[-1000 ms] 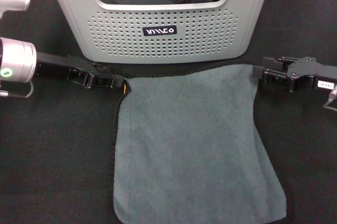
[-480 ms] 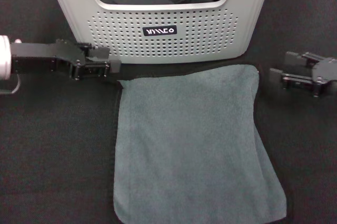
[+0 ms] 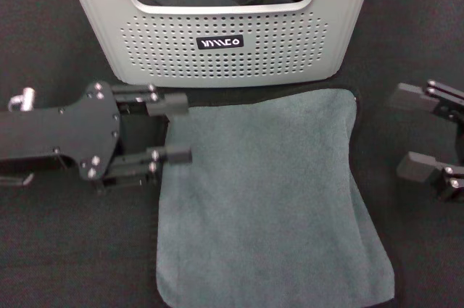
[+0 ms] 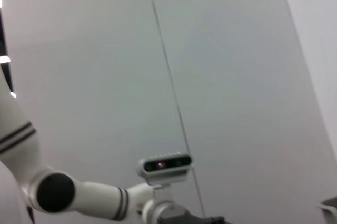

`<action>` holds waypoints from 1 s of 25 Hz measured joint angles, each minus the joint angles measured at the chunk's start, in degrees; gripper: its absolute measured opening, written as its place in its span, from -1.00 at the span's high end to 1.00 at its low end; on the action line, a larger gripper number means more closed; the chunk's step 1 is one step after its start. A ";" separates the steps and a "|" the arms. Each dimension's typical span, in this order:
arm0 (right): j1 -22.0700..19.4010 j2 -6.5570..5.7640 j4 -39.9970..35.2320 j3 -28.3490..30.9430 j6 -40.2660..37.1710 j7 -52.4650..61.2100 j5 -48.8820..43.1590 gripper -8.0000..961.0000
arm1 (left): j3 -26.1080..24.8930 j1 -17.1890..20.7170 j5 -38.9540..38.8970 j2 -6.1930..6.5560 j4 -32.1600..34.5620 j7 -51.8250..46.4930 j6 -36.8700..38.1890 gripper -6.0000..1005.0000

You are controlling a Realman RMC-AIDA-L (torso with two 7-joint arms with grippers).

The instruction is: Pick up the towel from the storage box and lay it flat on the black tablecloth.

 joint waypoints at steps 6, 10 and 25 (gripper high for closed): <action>1.87 0.14 3.19 -1.23 -0.48 -0.16 0.30 -0.82 | 0.03 -0.74 0.16 0.47 0.05 -3.00 2.68 -0.10; 2.11 0.16 3.31 -1.27 -0.41 -0.23 0.30 -0.82 | -0.10 -0.75 -0.22 1.03 -0.23 -3.01 2.73 -0.10; 10.22 0.27 10.75 -8.62 6.85 -2.84 0.32 -0.82 | -0.87 -1.84 -0.45 1.25 -2.14 -2.99 2.48 -0.10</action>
